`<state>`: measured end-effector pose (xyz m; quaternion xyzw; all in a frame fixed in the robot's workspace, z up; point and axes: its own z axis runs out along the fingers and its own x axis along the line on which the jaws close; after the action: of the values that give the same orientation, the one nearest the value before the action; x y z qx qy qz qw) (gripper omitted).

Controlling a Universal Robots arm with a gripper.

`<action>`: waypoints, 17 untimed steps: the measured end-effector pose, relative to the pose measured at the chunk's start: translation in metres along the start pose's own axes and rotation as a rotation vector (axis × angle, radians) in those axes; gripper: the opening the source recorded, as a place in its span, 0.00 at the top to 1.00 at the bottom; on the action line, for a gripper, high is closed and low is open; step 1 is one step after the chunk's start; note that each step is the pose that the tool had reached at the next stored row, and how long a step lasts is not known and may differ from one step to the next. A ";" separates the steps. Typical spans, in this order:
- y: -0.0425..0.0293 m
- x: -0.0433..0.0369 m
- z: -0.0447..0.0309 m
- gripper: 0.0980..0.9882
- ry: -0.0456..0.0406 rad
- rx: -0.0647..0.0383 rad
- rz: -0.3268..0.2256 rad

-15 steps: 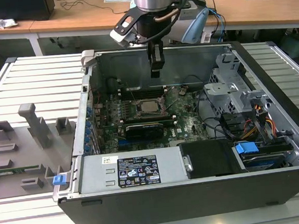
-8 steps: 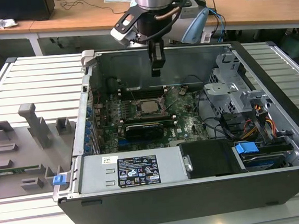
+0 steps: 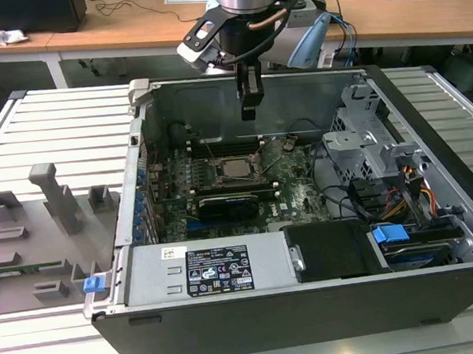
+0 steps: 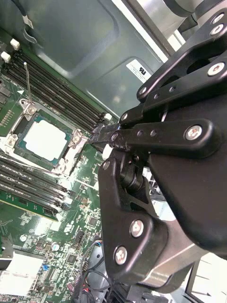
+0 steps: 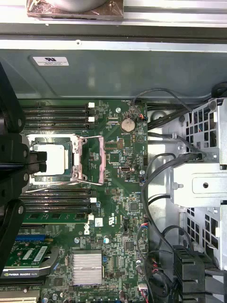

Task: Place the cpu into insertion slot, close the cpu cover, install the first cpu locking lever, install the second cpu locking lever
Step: 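Close the cpu cover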

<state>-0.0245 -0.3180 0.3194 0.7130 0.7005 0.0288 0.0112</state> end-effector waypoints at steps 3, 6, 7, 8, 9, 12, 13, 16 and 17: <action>0.0003 0.0001 -0.0002 0.99 -0.0001 0.000 0.000; 0.0005 0.0003 -0.0003 0.99 0.0000 0.000 0.000; 0.0005 0.0004 -0.0004 0.99 -0.0001 0.000 0.000; 0.0006 0.0008 -0.0005 0.99 -0.0004 0.000 0.000; 0.0005 0.0011 -0.0003 0.99 -0.0001 0.000 0.000; 0.0005 0.0013 -0.0004 0.99 -0.0001 0.000 0.000; 0.0005 0.0014 -0.0004 0.99 -0.0001 0.000 0.000; 0.0023 0.0016 -0.0003 0.99 0.0000 0.000 0.000; 0.0031 0.0016 -0.0002 0.99 0.0000 0.000 0.000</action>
<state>-0.0215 -0.3164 0.3198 0.7130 0.7005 0.0288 0.0112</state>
